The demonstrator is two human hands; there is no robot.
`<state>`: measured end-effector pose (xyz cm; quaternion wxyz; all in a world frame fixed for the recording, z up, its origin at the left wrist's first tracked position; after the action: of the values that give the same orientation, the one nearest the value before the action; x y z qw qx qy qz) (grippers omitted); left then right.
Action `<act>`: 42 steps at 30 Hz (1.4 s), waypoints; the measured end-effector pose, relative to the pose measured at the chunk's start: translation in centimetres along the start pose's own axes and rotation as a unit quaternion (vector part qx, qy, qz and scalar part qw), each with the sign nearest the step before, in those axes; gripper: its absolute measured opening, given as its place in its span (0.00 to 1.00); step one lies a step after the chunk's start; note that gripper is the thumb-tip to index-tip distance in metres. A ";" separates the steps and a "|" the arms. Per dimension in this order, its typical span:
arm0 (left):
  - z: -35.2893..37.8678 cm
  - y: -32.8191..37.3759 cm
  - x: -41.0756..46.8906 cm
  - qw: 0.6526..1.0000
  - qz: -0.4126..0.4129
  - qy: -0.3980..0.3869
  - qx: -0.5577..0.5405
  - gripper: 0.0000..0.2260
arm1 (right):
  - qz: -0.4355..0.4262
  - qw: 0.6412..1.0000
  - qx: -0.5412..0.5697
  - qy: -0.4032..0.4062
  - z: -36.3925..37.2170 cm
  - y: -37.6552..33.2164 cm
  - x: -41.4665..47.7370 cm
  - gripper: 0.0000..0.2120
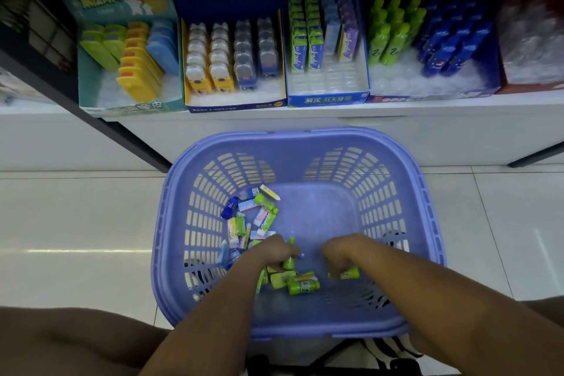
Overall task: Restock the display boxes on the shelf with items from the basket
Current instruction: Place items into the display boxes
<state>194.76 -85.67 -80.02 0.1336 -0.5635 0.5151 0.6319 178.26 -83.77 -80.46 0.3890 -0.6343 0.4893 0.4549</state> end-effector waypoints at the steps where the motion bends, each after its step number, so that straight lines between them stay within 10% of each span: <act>1: -0.3 0.6 -0.3 0.999 0.004 0.002 -0.050 0.06 | -0.007 0.999 0.037 0.012 -0.8 0.0 -0.3 0.16; 8: -3.8 6.2 -3.2 0.958 0.103 0.039 -0.266 0.08 | -0.096 0.915 0.361 0.151 -10.3 3.6 -6.9 0.09; 19: -6.1 14.8 -9.7 0.869 0.322 0.091 -0.365 0.10 | -0.224 0.713 0.555 0.365 -16.4 7.2 -19.5 0.06; 28: -5.5 18.5 -12.2 0.879 0.310 0.114 -0.343 0.04 | -0.011 0.514 0.455 0.728 -17.6 15.2 -24.1 0.09; 42: -6.1 20.0 -12.2 0.853 0.379 0.065 -0.354 0.10 | 0.114 0.659 0.316 0.673 -21.0 19.8 -21.4 0.14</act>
<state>187.29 -94.19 -58.64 -0.3583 -0.3733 0.4376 0.7354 160.76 -102.10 -54.98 0.0764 -0.5454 0.8002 -0.2376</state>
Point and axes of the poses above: each hand's wrist, its own x-axis towards the middle knuckle, its own z-axis out of the palm, y = z × x, the point moved 1 cm from there along x, towards the middle knuckle, and after that the axes turned 7 degrees about z, right-handed, at the moved point
